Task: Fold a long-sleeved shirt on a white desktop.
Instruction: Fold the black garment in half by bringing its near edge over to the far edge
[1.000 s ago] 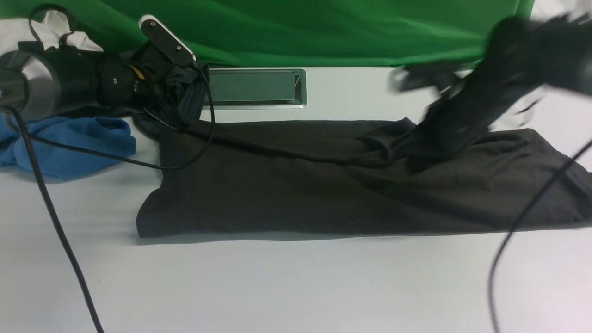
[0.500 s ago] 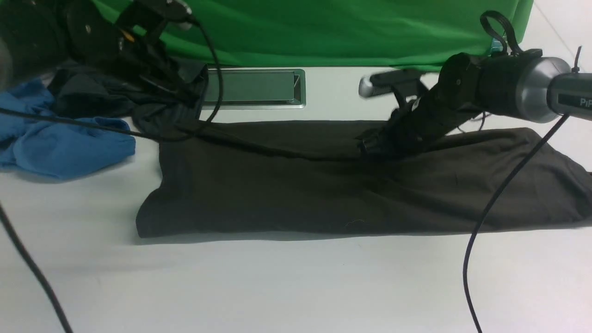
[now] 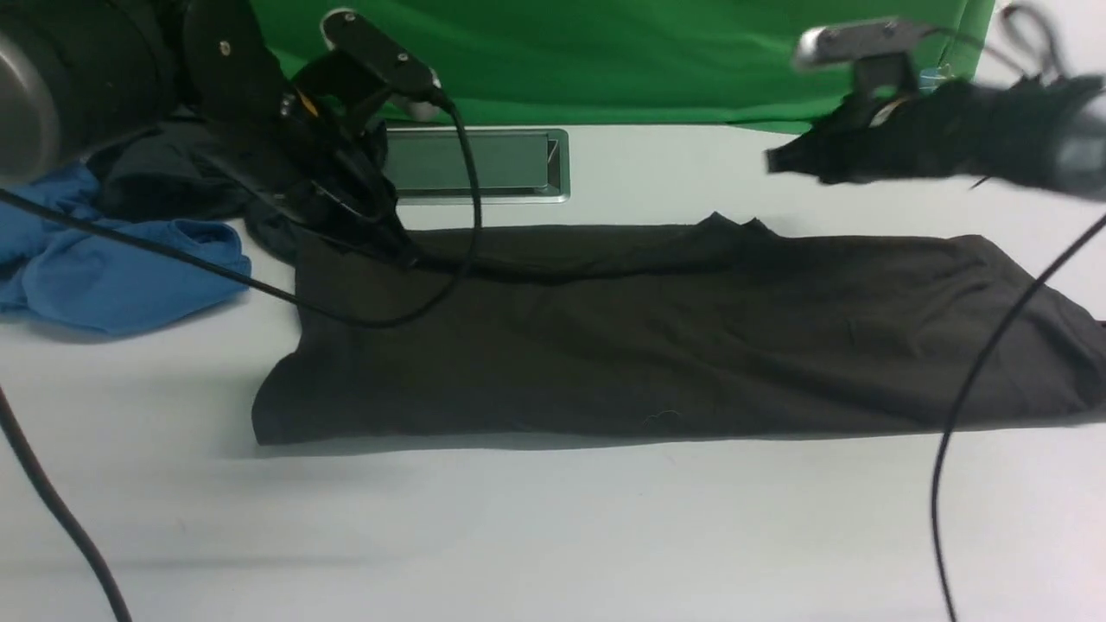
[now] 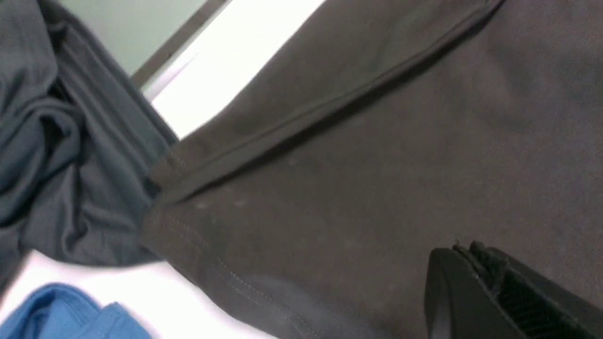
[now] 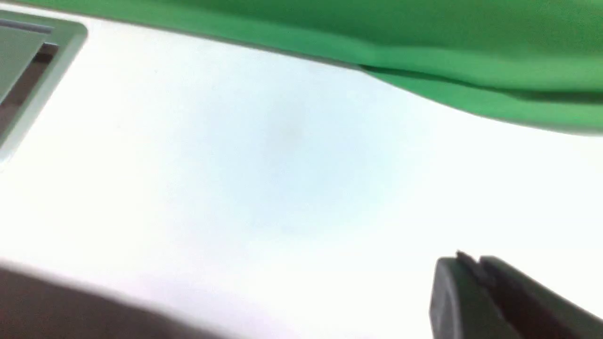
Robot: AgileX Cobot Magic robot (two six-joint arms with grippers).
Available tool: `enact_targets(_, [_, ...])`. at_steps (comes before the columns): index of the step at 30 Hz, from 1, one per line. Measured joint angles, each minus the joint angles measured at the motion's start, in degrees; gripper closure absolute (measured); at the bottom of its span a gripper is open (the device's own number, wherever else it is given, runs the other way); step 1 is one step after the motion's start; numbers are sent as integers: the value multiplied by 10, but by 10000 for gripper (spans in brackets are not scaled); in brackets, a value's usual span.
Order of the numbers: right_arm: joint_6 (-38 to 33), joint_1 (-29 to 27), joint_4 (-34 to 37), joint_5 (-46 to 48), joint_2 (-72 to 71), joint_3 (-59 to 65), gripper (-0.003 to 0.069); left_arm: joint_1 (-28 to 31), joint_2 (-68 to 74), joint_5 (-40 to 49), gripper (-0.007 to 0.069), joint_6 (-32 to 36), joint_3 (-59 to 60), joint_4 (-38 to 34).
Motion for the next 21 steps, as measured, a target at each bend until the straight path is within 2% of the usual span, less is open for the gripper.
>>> enact_targets(2, [-28, 9, 14, 85, -35, -4, 590, 8, 6, -1, 606, 0, -1, -20])
enact_targets(5, [-106, 48, 65, 199, -61, -11, 591, 13, 24, -5, 606, 0, -3, -50])
enact_targets(8, [-147, 95, 95, 234, -42, -15, 589, 13, 48, -9, 606, 18, -5, -83])
enact_targets(10, [-156, 111, 107, 235, 0, -39, 589, 9, 75, -10, 606, 55, -5, -123])
enact_targets(13, [-158, 112, 112, 232, 49, -74, 589, 2, 98, -21, 606, 72, -5, -148])
enact_targets(17, [-148, 105, 113, 208, 111, -142, 587, -10, 124, -37, 606, 92, -5, -164])
enact_targets(21, [-125, 87, 113, 156, 135, -176, 586, -16, 144, -97, 606, 111, -5, -180])
